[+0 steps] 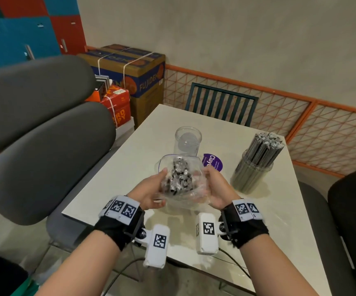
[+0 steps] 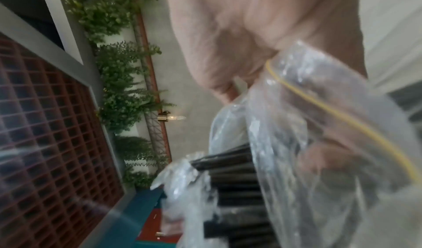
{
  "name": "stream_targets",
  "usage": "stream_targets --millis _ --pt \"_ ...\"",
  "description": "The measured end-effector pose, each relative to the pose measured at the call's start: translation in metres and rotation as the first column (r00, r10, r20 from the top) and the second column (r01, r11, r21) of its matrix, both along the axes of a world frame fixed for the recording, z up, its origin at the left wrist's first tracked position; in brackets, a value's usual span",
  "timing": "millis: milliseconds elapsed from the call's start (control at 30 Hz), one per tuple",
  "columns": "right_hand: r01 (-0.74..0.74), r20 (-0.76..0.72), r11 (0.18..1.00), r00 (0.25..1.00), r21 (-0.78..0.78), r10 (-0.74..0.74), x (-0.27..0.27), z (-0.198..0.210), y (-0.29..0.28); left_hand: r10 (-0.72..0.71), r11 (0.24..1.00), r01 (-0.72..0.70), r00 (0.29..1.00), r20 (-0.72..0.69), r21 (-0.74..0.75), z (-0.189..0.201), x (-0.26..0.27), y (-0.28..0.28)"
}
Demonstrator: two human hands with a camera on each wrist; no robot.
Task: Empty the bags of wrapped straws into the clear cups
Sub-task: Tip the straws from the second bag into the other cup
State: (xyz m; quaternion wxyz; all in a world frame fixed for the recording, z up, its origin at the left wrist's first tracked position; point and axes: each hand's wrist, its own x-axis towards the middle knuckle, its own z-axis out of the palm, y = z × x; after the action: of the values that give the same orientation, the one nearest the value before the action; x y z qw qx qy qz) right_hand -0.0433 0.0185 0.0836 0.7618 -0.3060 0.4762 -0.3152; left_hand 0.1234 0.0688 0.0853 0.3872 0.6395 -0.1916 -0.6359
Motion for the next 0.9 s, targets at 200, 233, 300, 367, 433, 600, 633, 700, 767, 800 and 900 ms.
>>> stream_targets --millis 200,233,300,367,433,600,633,700,767,800,900 --pt "-0.053 0.021 0.997 0.998 0.049 0.052 -0.002 -0.015 -0.007 0.100 0.990 -0.098 0.995 -0.011 0.103 -0.015 0.016 -0.011" --pt "-0.031 0.003 0.996 1.000 0.087 0.030 -0.003 -0.018 -0.007 0.116 0.988 -0.107 0.990 -0.077 0.114 -0.020 0.018 -0.012" --pt "0.022 0.045 0.981 0.999 0.192 -0.031 -0.006 -0.040 -0.015 0.160 0.985 -0.140 0.961 -0.225 0.102 -0.017 0.018 -0.012" --pt "0.090 0.113 0.969 0.987 0.229 -0.118 -0.001 -0.034 -0.008 0.206 0.978 -0.210 0.941 -0.268 0.012 -0.018 0.016 -0.013" --pt "0.134 0.144 0.965 0.975 0.227 -0.169 0.004 -0.026 0.000 0.210 0.967 -0.234 0.955 -0.210 -0.097 -0.022 0.013 -0.012" --pt "0.072 0.306 0.997 0.949 0.026 -0.077 0.006 -0.018 0.009 0.098 0.979 -0.071 0.986 0.133 -0.190 -0.030 0.003 -0.003" --pt "0.077 0.220 0.995 0.974 -0.060 -0.063 0.005 -0.019 0.010 0.120 0.978 -0.087 0.979 0.166 -0.190 -0.031 0.006 -0.003" --pt "-0.049 -0.179 0.954 0.984 -0.296 -0.005 0.003 -0.018 0.010 0.153 0.980 -0.140 0.985 0.081 -0.140 -0.033 0.012 -0.007" --pt "-0.167 -0.517 0.889 0.851 -0.426 -0.087 0.003 -0.018 0.009 0.172 0.983 -0.177 0.979 -0.111 -0.041 -0.032 0.014 -0.006" --pt "-0.172 -0.580 0.878 0.803 -0.448 -0.139 0.002 -0.017 0.008 0.189 0.982 -0.188 0.962 -0.199 0.021 -0.028 0.013 -0.004" --pt "0.038 -0.453 0.952 0.873 -0.303 -0.179 0.001 -0.016 0.002 0.219 0.975 -0.194 0.908 -0.358 0.104 -0.026 0.009 -0.002"
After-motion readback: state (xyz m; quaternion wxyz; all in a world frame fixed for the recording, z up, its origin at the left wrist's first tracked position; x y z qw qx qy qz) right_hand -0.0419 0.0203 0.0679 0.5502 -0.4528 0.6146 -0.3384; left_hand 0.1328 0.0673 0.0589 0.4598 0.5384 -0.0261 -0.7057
